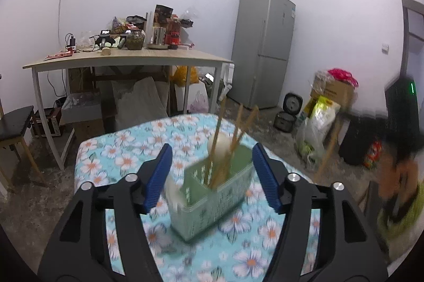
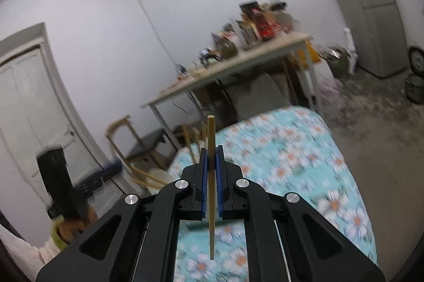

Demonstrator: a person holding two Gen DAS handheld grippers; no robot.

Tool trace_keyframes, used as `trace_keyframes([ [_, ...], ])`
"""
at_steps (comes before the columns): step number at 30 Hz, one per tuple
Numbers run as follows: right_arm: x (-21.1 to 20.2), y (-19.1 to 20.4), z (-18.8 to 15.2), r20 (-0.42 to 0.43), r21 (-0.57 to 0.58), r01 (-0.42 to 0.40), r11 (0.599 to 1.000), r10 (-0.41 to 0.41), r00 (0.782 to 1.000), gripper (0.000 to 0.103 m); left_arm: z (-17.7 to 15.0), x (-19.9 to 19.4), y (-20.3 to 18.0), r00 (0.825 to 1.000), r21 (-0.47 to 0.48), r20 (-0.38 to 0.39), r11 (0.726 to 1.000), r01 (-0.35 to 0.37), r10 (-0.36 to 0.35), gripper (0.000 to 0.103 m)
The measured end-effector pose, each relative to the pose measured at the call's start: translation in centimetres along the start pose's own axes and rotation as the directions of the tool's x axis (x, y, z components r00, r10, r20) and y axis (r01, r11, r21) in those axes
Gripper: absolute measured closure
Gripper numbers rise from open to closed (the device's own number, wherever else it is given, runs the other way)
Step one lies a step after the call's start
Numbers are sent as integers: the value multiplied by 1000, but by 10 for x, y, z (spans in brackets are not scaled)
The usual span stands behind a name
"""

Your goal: Organize utensils

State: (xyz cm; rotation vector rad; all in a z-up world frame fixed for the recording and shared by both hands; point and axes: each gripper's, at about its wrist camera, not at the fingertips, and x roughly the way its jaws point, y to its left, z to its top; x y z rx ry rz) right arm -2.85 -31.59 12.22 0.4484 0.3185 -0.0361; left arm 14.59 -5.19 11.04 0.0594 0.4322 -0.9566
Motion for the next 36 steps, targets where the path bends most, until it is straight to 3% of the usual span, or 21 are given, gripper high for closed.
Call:
trace_keyframes([
  [5, -2, 20, 36, 68, -38, -94, 995, 96, 993, 97, -32, -14, 2, 997, -12, -72, 1000, 19, -20, 32],
  [14, 32, 61, 75, 117, -171, -132, 976, 153, 981, 97, -81, -9, 2, 983, -94, -176, 995, 39, -56, 21],
  [25, 106, 84, 68, 60, -234, -131, 963, 149, 987, 97, -104, -1, -7, 978, -99, -202, 994, 40, -59, 16],
  [36, 150, 92, 47, 4, -318, -72, 945, 77, 997, 97, -106, 6, 1, 977, -111, -204, 993, 39, -61, 14],
])
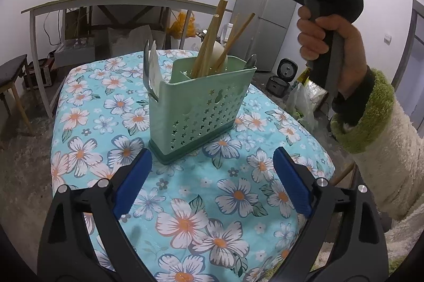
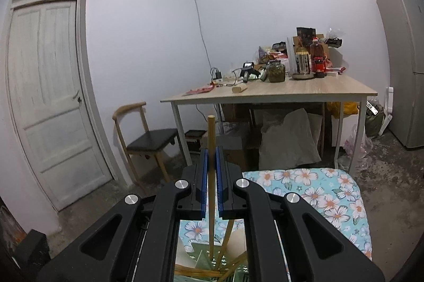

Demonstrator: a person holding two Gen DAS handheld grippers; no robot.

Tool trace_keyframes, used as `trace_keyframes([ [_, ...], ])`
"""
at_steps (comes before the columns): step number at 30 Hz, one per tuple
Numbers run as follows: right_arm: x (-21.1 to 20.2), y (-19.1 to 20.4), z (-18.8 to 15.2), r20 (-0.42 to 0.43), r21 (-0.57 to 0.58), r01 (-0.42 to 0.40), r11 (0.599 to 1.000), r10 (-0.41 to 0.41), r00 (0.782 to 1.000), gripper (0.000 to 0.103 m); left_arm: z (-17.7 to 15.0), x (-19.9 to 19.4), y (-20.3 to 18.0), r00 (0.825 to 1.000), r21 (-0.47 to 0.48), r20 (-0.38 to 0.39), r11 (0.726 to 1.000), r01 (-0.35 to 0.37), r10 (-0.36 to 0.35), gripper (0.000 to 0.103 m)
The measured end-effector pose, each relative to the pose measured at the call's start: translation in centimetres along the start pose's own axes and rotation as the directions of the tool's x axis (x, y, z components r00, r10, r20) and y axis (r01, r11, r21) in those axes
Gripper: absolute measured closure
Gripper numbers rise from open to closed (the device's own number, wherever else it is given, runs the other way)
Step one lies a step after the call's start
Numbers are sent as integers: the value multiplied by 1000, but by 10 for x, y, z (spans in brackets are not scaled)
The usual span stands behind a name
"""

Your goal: Organize utensils

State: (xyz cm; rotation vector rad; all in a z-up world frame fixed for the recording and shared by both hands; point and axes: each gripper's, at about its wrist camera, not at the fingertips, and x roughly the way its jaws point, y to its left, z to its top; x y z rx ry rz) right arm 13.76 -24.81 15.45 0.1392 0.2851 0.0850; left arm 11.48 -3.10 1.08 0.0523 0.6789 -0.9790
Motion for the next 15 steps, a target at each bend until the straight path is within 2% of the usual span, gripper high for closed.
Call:
trace_keyframes([
  [6, 19, 3, -20, -43, -25, 6, 1000, -8, 999, 97, 0, 4, 3, 1000, -5, 0, 1000, -11, 11, 14],
  [10, 32, 4, -35, -128, -28, -7, 1000, 3, 992, 94, 1, 5, 5, 1000, -16, 3, 1000, -19, 19, 14],
  [11, 32, 4, -38, -142, -31, -7, 1000, 3, 990, 90, 1, 5, 5, 1000, -17, 4, 1000, -20, 20, 13],
  [12, 31, 3, -39, -151, -24, -10, 1000, 6, 989, 80, 1, 5, 5, 1000, -19, 4, 999, -25, 25, 13],
  [14, 23, -2, -39, -143, -2, -11, 1000, 10, 990, 70, 2, 5, 4, 1000, -20, 5, 999, -28, 28, 13],
  [15, 19, -4, -39, -136, 7, -12, 1000, 13, 991, 70, 2, 5, 3, 1000, -20, 7, 999, -29, 29, 13],
])
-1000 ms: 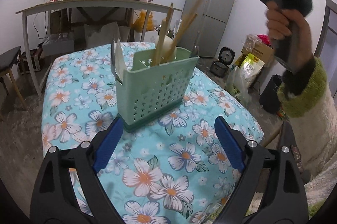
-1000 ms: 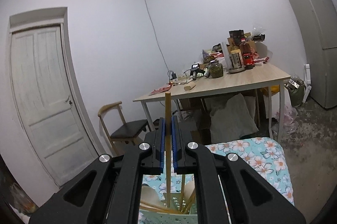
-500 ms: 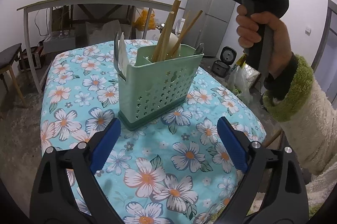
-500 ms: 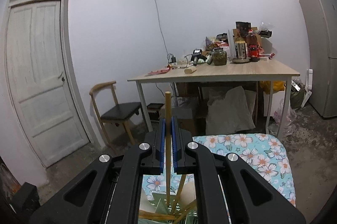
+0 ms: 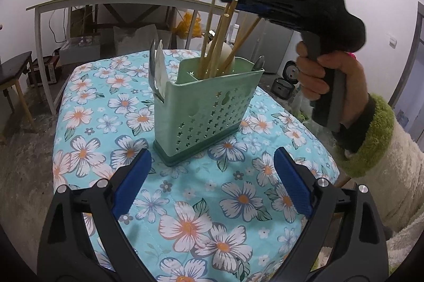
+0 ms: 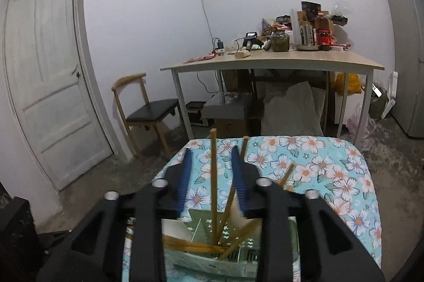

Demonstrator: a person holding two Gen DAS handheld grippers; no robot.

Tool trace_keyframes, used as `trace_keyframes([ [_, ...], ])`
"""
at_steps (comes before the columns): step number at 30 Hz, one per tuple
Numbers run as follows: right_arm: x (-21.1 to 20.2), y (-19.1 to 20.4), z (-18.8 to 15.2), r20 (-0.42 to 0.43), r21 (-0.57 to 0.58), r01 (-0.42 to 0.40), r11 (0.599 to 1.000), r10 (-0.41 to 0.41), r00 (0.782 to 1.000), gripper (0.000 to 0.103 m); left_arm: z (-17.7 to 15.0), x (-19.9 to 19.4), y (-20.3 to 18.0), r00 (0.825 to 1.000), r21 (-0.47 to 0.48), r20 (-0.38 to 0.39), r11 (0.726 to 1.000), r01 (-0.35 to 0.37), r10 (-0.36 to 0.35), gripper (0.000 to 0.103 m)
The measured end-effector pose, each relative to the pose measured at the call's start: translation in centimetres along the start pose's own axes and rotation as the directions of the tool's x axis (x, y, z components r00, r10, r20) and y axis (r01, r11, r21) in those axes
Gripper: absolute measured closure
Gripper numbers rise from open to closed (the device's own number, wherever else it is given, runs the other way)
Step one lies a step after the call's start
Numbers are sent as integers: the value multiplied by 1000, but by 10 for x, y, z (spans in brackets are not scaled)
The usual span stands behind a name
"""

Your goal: Organize utensils

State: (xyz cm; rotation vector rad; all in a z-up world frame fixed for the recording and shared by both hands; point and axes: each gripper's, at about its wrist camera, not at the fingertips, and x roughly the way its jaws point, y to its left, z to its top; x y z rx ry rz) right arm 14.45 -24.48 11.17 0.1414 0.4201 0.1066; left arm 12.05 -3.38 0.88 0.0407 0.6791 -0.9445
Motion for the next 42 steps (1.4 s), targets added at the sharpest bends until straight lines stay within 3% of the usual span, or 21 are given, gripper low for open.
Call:
trace_keyframes([
  [7, -55, -16, -5, 55, 90, -11, 996, 6, 998, 65, 7, -4, -7, 998, -7, 17, 998, -60, 60, 10],
  [11, -90, -18, -22, 89, 119, 9, 993, -19, 996, 60, 14, -9, -15, 976, -29, 50, 977, -212, 213, 8],
  [15, -115, -20, -51, 72, 147, 54, 988, -65, 995, 55, 21, -7, -26, 934, -15, 36, 935, -356, 356, 8],
  [17, -121, -20, -67, 24, 146, 113, 983, -118, 993, 53, 23, -5, -32, 909, -4, 27, 909, -417, 416, 8],
  [25, -134, -19, -102, -109, 100, 259, 961, -248, 963, 37, 35, -5, -44, 829, -2, 9, 829, -560, 560, 8],
  [30, -139, -16, -109, -144, 62, 281, 958, -270, 952, 22, 39, -1, -53, 746, 18, -6, 746, -666, 666, 8],
  [33, -137, -14, -112, -161, 43, 291, 956, -281, 946, 20, 40, -2, -61, 691, 2, 11, 691, -723, 723, 8],
  [42, -142, -22, -116, -188, 50, 327, 944, -313, 931, 19, 43, -3, -65, 714, -135, -36, 704, -697, 699, 8],
])
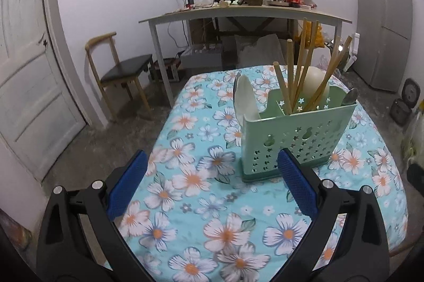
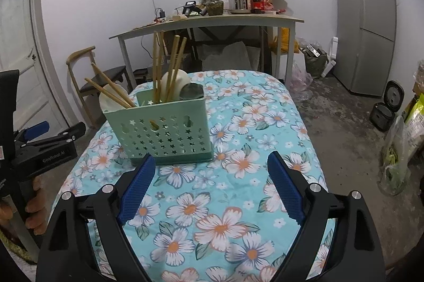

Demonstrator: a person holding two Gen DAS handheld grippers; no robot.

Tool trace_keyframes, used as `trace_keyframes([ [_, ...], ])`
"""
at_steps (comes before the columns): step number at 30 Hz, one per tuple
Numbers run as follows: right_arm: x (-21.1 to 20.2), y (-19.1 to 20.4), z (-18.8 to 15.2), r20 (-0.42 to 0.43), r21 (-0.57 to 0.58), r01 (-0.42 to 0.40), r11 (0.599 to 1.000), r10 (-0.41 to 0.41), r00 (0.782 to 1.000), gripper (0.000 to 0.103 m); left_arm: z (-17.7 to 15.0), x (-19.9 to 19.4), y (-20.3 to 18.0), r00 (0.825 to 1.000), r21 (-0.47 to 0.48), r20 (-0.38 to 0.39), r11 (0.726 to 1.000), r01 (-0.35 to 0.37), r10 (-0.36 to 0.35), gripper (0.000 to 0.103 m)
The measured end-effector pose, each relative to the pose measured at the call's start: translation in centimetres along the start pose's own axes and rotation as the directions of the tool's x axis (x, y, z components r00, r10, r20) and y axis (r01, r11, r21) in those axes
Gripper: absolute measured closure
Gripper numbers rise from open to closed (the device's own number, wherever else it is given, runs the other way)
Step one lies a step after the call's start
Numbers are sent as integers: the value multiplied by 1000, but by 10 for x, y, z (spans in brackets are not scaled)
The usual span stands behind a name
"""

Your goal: Organize utensils

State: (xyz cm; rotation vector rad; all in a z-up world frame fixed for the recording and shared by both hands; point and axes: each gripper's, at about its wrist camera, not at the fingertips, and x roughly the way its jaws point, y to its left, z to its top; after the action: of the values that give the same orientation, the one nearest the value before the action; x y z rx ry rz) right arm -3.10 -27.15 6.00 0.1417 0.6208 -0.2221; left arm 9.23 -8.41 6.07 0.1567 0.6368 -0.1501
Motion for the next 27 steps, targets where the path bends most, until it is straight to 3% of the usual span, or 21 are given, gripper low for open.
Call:
trace_keyframes([
  [14, 6, -15, -4, -33, 34, 22, 999, -21, 999, 19, -3, 8, -26, 995, 44, -75, 997, 70, -66, 8],
  [27, 16, -21, -11, -84, 42, 45, 998, -42, 996, 19, -2, 11, -15, 995, 47, -80, 997, 56, -52, 8],
])
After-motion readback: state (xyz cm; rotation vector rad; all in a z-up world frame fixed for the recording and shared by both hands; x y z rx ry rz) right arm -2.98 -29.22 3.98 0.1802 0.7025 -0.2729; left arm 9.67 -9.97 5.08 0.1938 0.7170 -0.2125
